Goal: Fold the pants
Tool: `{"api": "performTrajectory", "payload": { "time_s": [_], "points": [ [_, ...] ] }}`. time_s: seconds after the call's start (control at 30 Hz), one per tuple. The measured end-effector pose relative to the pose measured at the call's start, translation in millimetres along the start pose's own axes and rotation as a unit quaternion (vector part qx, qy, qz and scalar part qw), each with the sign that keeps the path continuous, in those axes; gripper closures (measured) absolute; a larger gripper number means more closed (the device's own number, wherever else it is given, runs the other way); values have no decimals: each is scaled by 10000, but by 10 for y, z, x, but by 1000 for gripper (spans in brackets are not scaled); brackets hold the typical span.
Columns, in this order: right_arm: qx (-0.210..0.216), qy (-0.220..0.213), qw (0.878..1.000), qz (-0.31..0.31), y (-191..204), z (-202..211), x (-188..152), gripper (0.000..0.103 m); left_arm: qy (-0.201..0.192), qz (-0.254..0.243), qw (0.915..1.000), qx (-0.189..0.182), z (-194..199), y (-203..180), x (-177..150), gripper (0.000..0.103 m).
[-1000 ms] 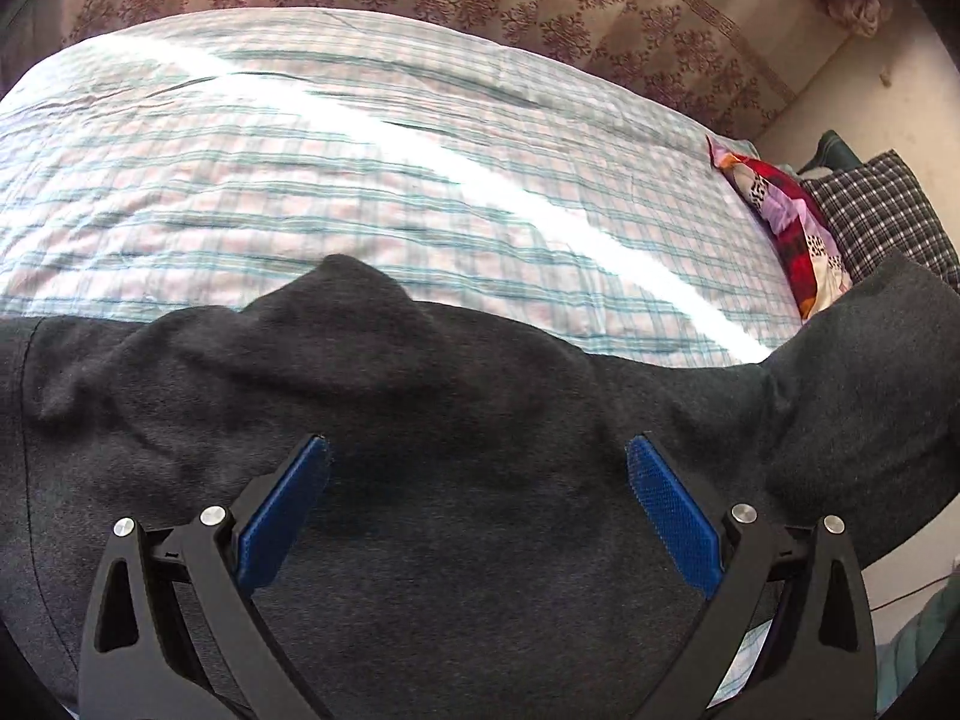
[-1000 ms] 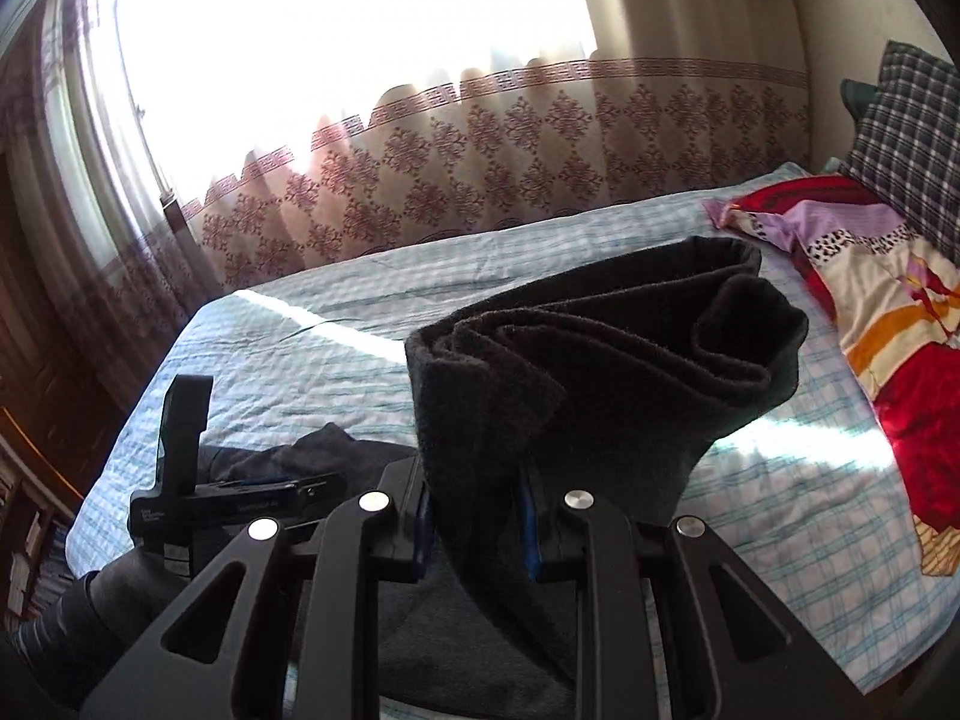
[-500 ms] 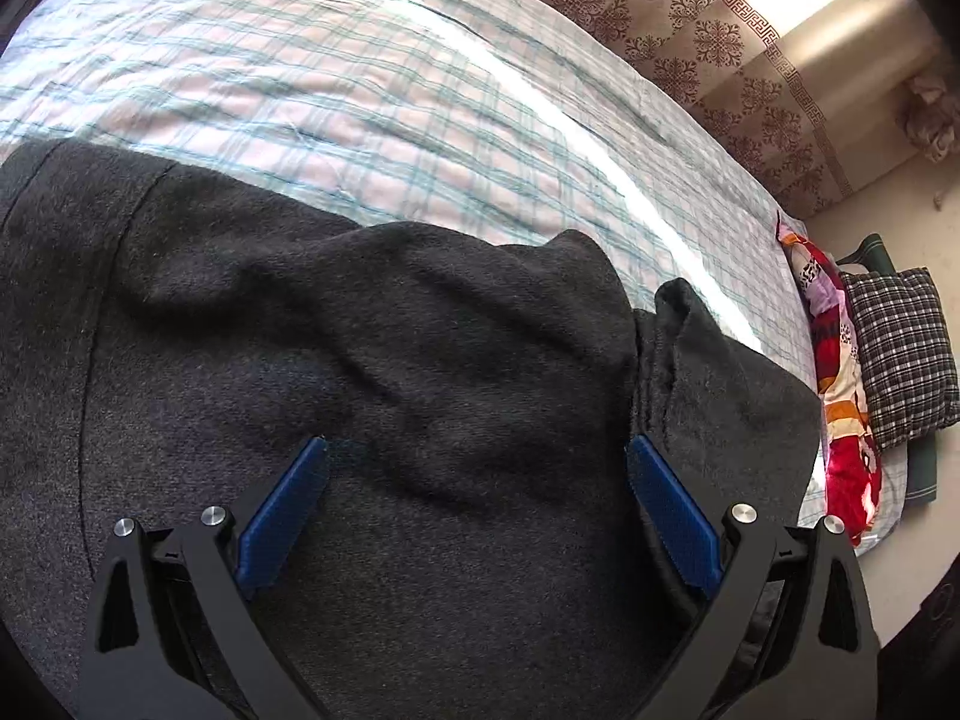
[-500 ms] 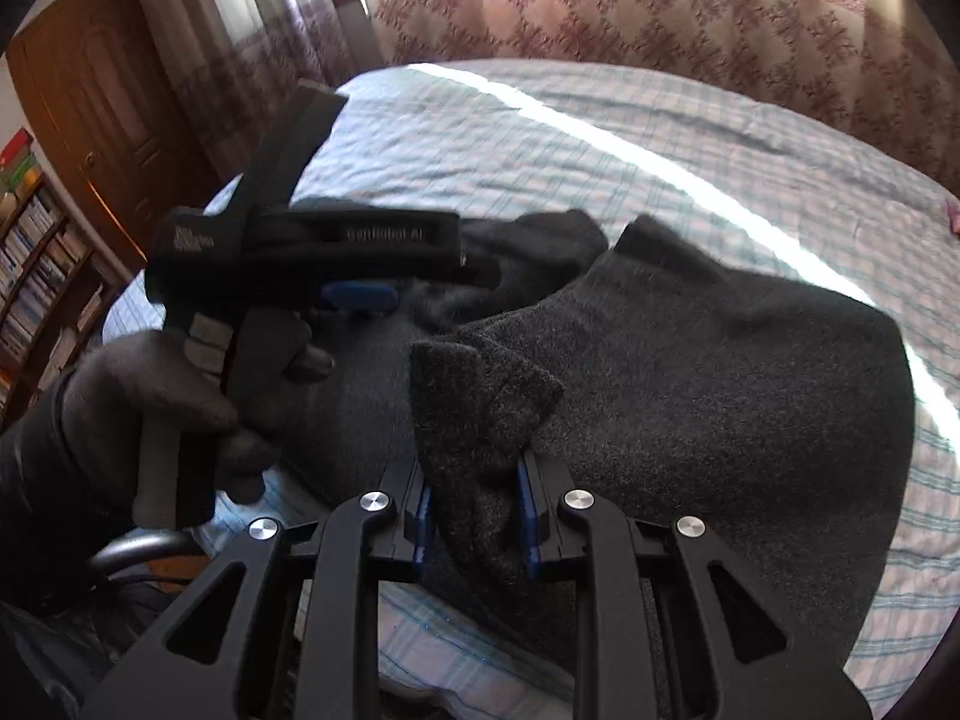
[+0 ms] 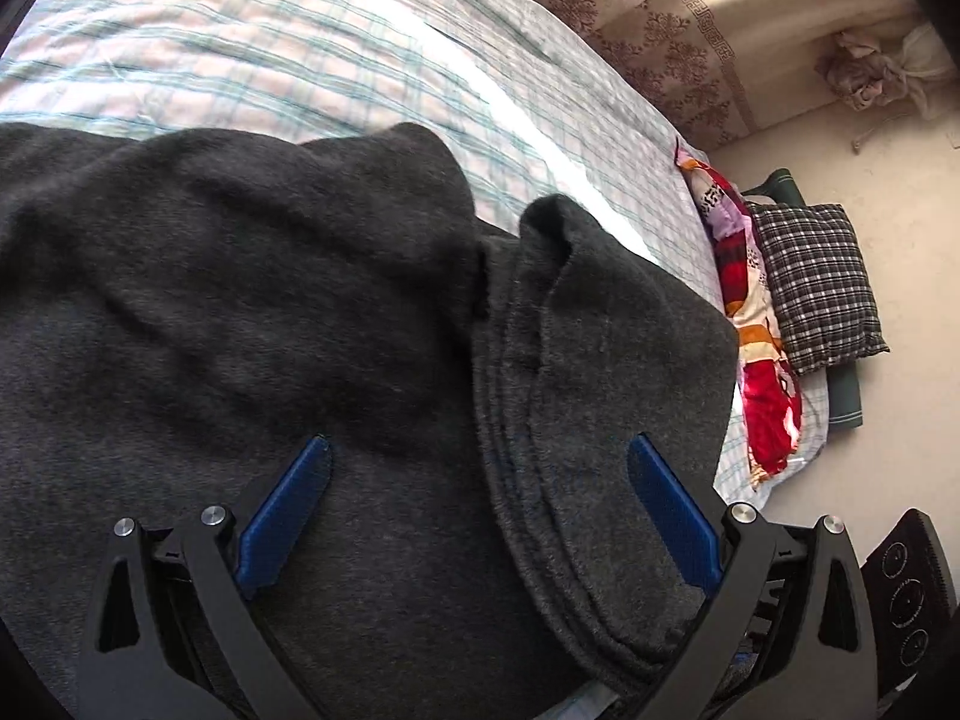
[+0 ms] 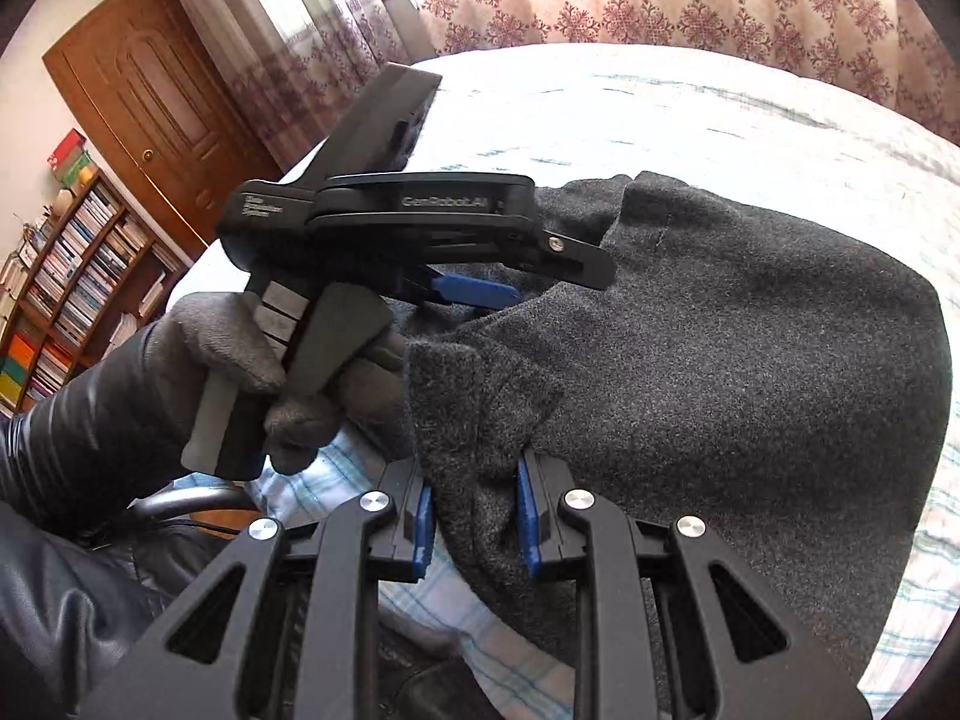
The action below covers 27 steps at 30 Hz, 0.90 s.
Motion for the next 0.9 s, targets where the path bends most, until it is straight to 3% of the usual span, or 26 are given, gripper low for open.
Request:
{"api": "performTrajectory", "payload": {
  "time_s": [0.17,0.23,0.27,0.3,0.33,0.37,0.4,0.53,0.6,0.63,0.77,0.9],
  "points": [
    [62,-69,9998,169,77,28,-42,81,281,276,9970,-671,-193,-196,-7,3],
    [71,-88,9996,243,70,13,-7,81,172,253,9966,-758,-215,-263,-28,11],
    [62,-94,9996,256,63,9,3,81,139,225,9971,-720,-230,-284,-39,46],
    [39,-90,9996,270,65,-2,12,81,153,233,9975,-649,-250,-290,-47,62],
    [24,-69,9996,285,59,-15,3,81,65,232,9980,-593,-231,-292,-45,69],
    [14,-43,9996,276,72,-6,-26,80,-47,158,9982,-573,-203,-308,-34,84],
    [16,-7,9997,241,59,-25,-19,79,-170,34,9983,-550,-157,-333,-26,88],
    [185,-38,9996,200,32,20,65,74,-677,-642,9954,-203,75,-486,-45,91],
    [176,-120,9996,181,-17,124,89,50,-765,-880,9932,-25,171,-527,-57,91],
    [175,-197,9995,167,-55,190,80,45,-808,-962,9920,86,206,-532,-66,91],
    [304,-544,9978,-213,-324,483,120,44,-975,-1137,9874,501,303,-436,-15,91],
    [-119,-675,9950,-724,-724,571,74,45,-920,-1335,9838,769,333,-282,1,91]
  ]
}}
Point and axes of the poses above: each gripper's, at about its wrist camera, not at the fingertips, and z roughly against the way its jaws point, y to its left, x to its top, the point moved 6 cm from there along -z, roughly the way its jaws point, and after that the axes turned 4 degrees about -x, right-handed, at the moved point
